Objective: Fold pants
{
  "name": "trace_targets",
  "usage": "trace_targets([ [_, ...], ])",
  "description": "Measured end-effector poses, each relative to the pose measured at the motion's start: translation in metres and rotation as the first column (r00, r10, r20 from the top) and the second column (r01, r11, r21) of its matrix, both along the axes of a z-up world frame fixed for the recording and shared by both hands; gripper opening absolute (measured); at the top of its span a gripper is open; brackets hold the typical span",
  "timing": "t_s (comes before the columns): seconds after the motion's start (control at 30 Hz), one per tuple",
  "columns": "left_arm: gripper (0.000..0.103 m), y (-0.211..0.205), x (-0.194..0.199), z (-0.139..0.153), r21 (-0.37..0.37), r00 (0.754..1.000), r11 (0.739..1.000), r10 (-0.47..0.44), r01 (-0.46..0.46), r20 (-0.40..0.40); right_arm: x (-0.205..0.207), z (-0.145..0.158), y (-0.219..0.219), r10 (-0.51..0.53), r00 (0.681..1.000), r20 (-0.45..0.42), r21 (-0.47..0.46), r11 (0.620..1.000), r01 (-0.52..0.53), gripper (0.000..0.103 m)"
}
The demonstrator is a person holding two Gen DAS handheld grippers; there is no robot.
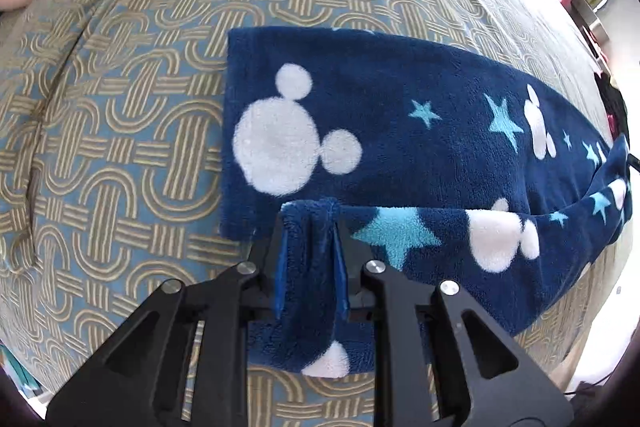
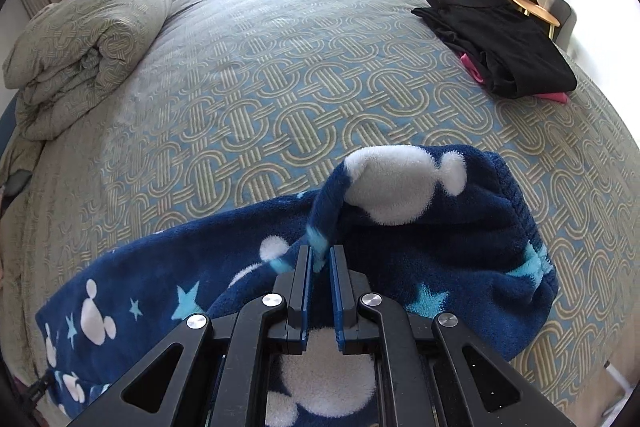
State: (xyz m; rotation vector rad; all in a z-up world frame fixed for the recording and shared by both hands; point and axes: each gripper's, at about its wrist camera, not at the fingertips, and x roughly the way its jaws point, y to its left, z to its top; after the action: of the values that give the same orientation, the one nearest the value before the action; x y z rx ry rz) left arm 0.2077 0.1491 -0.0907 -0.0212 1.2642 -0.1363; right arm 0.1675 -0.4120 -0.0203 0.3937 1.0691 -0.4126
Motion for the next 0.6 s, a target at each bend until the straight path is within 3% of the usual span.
trace_targets([
  [0.07,0.017,-0.01,-0.007,0.007,0.044,0.998,0.998,-0.047,0.045,0.045,-0.001,0.003,0.004,0.006,1.0,0.0,-0.02,1.0,-0.006,0.008],
  [0.17,0.017,-0.009,-0.015,0.026,0.025,0.994,0.999,-0.047,0.044,0.098,-0.002,0.007,0.009,0.013,1.0,0.002,-0.053,0.998,-0.012,0.008],
  [0.3,0.017,0.008,-0.006,0.055,-0.033,0.986,0.999,0.016,-0.011,0.165,-0.004,0.014,0.006,-0.007,1.0,0.026,-0.073,0.997,0.009,0.008],
  [0.43,0.016,0.024,0.024,0.075,-0.036,0.972,0.995,0.1,-0.094,0.212,0.007,0.026,-0.007,-0.06,0.996,0.068,-0.088,0.994,0.066,0.007],
  [0.53,0.017,0.029,0.043,0.078,-0.049,0.965,0.989,0.144,-0.136,0.221,0.024,0.033,-0.017,-0.086,0.992,0.096,-0.101,0.99,0.096,0.007],
  [0.6,0.017,0.029,0.062,0.071,-0.049,0.963,0.984,0.177,-0.17,0.202,0.035,0.035,-0.018,-0.048,0.993,0.109,-0.106,0.993,0.06,0.008],
])
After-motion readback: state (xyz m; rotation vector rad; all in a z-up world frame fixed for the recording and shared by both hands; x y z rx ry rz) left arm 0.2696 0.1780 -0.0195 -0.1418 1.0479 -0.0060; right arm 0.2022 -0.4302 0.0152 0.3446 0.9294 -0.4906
